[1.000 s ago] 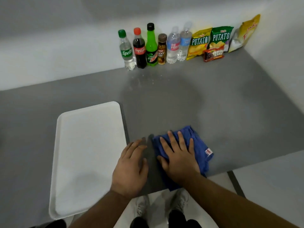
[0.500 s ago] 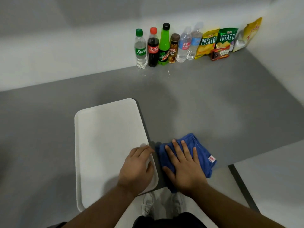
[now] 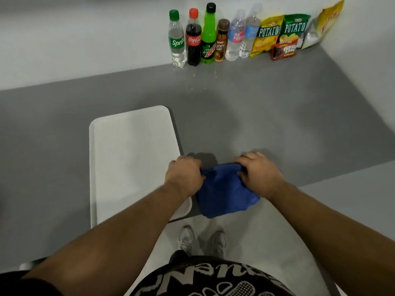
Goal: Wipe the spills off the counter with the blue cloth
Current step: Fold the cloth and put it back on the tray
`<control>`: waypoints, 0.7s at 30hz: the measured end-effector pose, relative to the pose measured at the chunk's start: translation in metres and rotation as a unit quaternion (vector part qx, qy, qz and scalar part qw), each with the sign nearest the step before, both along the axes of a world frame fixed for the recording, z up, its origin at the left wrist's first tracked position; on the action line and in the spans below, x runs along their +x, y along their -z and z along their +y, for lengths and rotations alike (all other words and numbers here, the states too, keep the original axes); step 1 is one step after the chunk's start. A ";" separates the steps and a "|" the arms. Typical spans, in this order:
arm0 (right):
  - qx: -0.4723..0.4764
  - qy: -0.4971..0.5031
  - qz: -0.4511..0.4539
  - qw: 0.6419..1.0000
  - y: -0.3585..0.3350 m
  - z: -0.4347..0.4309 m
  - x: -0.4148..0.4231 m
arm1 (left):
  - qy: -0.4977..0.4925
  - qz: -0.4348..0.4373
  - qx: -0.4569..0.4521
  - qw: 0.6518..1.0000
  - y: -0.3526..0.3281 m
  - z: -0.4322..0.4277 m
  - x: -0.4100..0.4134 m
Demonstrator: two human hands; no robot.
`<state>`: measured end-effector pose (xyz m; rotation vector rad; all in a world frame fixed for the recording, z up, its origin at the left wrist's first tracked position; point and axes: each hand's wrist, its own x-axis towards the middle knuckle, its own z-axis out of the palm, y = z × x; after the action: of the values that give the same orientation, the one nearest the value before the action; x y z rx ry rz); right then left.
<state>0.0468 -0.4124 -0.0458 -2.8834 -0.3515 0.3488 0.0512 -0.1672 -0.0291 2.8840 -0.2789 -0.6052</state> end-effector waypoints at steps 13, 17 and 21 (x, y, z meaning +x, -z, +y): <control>0.423 0.080 0.158 0.888 -0.072 -0.005 -0.006 | -0.289 0.058 -0.503 0.812 -0.048 0.038 -0.071; 0.503 0.046 0.125 0.854 -0.101 0.030 -0.012 | -0.334 0.000 -0.553 0.764 -0.073 0.068 -0.089; 0.530 0.012 0.091 0.843 -0.128 0.069 -0.013 | -0.350 -0.061 -0.580 0.733 -0.100 0.107 -0.093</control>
<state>0.0333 -0.3439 0.0827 -1.7448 -0.3266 0.2864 -0.0423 -0.0603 0.0711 1.5707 0.3276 -0.0096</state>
